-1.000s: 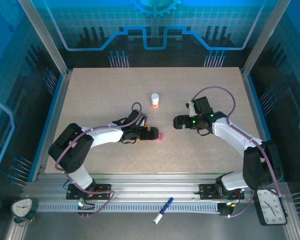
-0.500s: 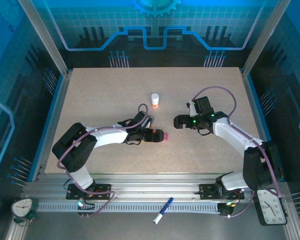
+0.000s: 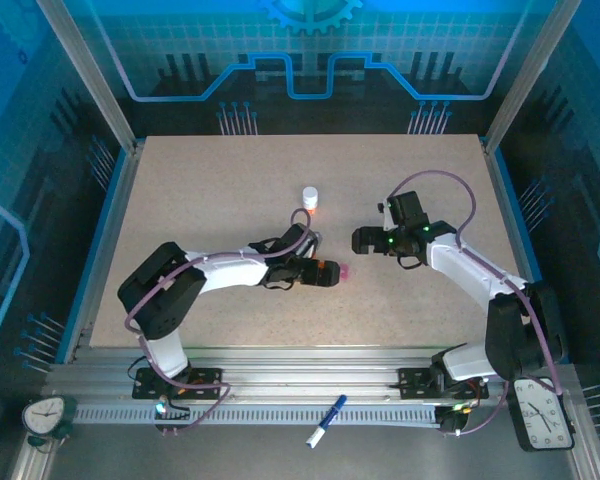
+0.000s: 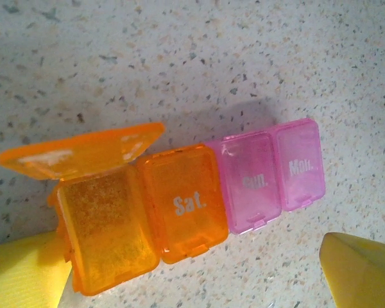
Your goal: Sort the pills into containers
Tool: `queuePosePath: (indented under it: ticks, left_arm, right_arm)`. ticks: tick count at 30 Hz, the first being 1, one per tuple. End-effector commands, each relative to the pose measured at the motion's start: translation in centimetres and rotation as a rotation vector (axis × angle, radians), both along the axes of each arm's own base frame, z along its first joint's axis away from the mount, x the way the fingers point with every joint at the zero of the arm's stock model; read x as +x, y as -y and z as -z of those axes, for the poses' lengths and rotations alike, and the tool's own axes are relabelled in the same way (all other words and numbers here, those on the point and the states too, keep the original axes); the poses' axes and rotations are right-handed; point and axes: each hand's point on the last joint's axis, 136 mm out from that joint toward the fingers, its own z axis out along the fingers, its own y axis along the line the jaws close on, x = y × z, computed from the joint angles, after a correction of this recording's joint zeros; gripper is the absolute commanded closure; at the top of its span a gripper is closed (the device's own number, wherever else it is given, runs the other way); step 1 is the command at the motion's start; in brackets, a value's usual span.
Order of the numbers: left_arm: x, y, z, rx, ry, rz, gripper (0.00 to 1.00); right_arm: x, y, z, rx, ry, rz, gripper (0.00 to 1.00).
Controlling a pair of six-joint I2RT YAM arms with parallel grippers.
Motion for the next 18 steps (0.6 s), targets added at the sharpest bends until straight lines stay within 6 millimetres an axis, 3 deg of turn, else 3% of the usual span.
queuePosePath:
  ticks: [1, 11, 15, 18]
  left_arm:
    - [0.1, 1.3, -0.5, -0.020, -0.001, 0.012, 0.01]
    - [-0.8, 0.7, -2.9, -0.042, 0.039, 0.020, 0.01]
    - [-1.0, -0.2, -4.4, -0.025, 0.074, 0.024, 0.01]
    - [-1.1, -1.1, -6.0, -0.024, 0.116, 0.018, 0.01]
  right_arm:
    - [1.0, 0.9, -0.7, -0.015, 0.021, 0.035, 0.00]
    - [2.4, 3.1, -1.9, 0.056, 0.042, 0.162, 0.00]
    - [3.1, 3.0, -2.1, 0.063, 0.047, 0.172, 0.00]
    - [3.6, 1.8, -2.3, 0.106, 0.030, 0.128, 0.00]
